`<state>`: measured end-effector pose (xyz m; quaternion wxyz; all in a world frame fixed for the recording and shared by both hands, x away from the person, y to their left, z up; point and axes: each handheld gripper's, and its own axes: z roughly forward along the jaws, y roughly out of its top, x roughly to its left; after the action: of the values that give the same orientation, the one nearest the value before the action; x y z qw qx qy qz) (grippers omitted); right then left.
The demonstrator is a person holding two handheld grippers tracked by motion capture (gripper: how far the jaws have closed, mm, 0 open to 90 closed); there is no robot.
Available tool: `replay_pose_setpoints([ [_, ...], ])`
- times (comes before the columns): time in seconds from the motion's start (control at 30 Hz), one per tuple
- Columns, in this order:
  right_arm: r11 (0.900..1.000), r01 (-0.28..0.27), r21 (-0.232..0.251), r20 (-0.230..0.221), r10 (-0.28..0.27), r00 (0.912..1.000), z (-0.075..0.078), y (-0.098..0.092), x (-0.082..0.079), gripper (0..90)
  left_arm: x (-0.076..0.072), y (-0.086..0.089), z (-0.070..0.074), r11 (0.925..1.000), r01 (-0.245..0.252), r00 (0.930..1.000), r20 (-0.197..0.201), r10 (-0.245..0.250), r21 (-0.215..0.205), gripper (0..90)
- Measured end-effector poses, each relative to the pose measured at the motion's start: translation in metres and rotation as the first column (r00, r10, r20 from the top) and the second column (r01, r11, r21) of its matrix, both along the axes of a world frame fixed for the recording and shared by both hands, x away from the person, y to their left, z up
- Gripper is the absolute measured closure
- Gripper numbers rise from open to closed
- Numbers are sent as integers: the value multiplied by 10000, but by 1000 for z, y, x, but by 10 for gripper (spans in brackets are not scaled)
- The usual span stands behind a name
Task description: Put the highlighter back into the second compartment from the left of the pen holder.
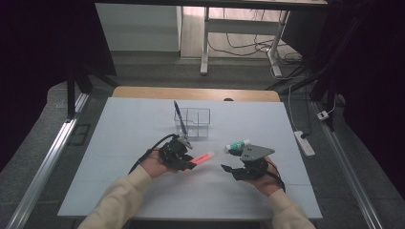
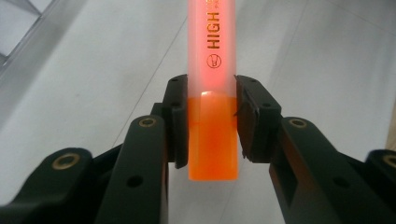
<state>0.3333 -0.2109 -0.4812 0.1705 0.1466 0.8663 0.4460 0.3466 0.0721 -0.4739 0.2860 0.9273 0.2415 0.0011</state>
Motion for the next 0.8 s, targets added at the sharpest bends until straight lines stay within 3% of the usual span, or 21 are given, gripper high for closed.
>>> replay_pose_setpoints([
  [0.13,9987,-307,-413,-34,306,9995,3,9,5,384,-1,-5,-1,9993,315,9995,13,-315,205,666],
  [0.37,9871,-1280,-963,-755,1209,9898,7,29,16,386,-3,-12,-5,9946,926,9957,-107,-922,474,666],
  [0.63,9483,-2461,-2006,-1852,2099,9600,2,50,27,388,-7,-19,-8,9867,1421,9898,-90,-1419,794,666],
  [0.8,9389,-2674,-2166,-2025,2247,9532,0,55,29,389,-7,-20,-8,9851,1511,9885,-51,-1512,819,666],
])
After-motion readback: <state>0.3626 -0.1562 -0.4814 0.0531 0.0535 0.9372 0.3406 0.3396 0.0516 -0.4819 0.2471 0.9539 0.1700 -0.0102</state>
